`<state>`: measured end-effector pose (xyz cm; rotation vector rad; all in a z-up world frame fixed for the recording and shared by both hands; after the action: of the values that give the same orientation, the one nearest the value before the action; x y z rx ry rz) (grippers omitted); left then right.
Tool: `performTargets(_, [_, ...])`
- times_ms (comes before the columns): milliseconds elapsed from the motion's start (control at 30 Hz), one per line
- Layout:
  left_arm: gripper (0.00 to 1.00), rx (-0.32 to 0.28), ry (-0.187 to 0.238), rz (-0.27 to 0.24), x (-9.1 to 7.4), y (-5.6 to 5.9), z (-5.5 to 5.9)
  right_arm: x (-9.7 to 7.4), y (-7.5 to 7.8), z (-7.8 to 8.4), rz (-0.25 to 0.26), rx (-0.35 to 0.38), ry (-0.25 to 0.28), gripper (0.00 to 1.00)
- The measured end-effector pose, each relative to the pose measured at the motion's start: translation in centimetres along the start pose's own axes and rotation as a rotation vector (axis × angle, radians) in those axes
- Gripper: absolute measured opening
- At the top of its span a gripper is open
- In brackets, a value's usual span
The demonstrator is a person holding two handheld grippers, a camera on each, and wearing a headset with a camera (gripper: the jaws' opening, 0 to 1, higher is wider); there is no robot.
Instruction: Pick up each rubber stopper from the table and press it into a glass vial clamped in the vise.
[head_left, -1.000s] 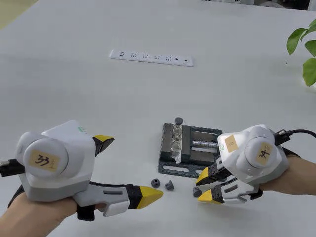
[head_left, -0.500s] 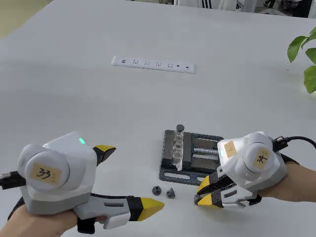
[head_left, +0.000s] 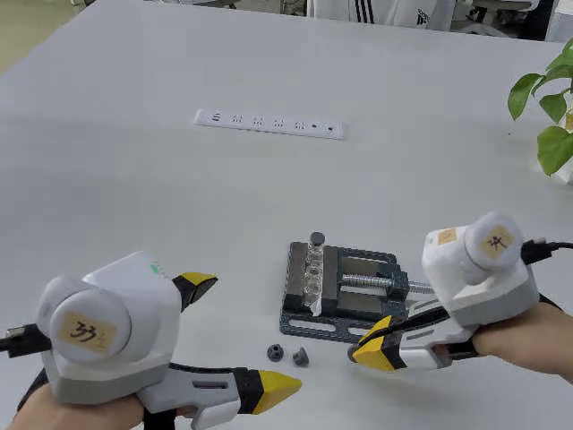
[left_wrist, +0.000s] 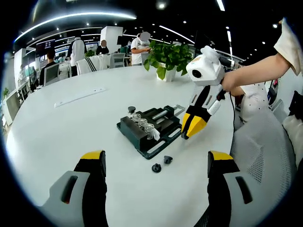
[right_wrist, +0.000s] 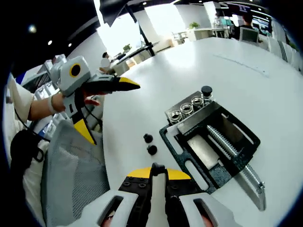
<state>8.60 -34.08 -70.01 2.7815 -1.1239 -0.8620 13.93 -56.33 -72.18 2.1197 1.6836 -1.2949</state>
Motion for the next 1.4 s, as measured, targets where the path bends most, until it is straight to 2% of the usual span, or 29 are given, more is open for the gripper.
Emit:
performTargets(100, [0.86,0.002,0.017,0.014,0.3,0.2,-0.2,-0.7,-0.5,-0.4,-0.06,0.178,0.122,0.04])
performTargets(200, [0.85,-0.008,0.045,0.042,0.6,0.6,-0.4,-1.5,-1.1,-0.7,-0.123,0.315,0.198,0.04])
performTargets(267, [0.83,-0.015,0.05,0.051,0.7,0.7,-0.5,-1.8,-1.3,-0.8,-0.132,0.382,0.229,0.04])
performTargets(300, [0.82,0.005,0.057,0.056,0.8,0.9,-0.7,-2.0,-1.7,-0.9,-0.167,0.406,0.251,0.04])
performTargets(367, [0.81,0.025,0.071,0.072,0.9,1.4,-1.0,-2.3,-1.9,-1.0,-0.193,0.486,0.286,0.04])
performTargets(400, [0.79,0.026,0.083,0.084,1.0,1.7,-1.2,-2.5,-2.1,-1.1,-0.222,0.522,0.31,0.04])
performTargets(500, [0.72,0.074,0.103,0.1,1.1,1.8,-1.5,-3.0,-2.4,-1.3,-0.277,0.626,0.355,0.04])
performTargets(533, [0.7,0.084,0.109,0.107,1.2,1.9,-1.7,-3.0,-2.3,-1.4,-0.281,0.647,0.371,0.04])
performTargets(600, [0.65,0.095,0.124,0.128,1.4,2.5,-2.1,-3.2,-2.5,-1.6,-0.309,0.706,0.39,0.04])
performTargets(700, [0.55,0.123,0.172,0.16,1.6,3.2,-2.9,-3.4,-2.9,-1.9,-0.366,0.8,0.43,0.04])
performTargets(767, [0.5,0.135,0.18,0.168,1.7,3.5,-3.2,-3.4,-3.4,-2.1,-0.398,0.825,0.432,0.04])
performTargets(833, [0.45,0.143,0.186,0.179,1.9,3.8,-3.5,-3.4,-3.3,-2.1,-0.397,0.83,0.433,0.04])
performTargets(967, [0.34,0.154,0.21,0.212,2.0,4.5,-4.0,-3.2,-4.2,-2.1,-0.425,0.869,0.436,0.04])
performTargets(1100, [0.21,0.158,0.214,0.237,2.0,5.0,-4.1,-3.1,-4.7,-2.1,-0.437,0.893,0.431,0.04])
performTargets(1300, [0.1,0.146,0.217,0.266,1.9,5.4,-4.0,-3.0,-5.5,-2.0,-0.454,0.886,0.401,0.04])
performTargets(1400, [0.08,0.141,0.221,0.278,1.9,5.7,-4.0,-3.0,-5.2,-1.9,-0.457,0.885,0.383,0.04])
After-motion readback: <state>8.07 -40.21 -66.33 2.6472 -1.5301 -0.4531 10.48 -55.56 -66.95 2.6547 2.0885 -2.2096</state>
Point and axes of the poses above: the centre of the closed fingertips' face, and the gripper's own axes: x roughly forward along the fingers, y roughly to its right, z roughly out of its underside, the point moved 9 cm from there along -x, roughly backward along the fingers, and after that the axes turned 6 degrees about -x, right-handed, at the moved point
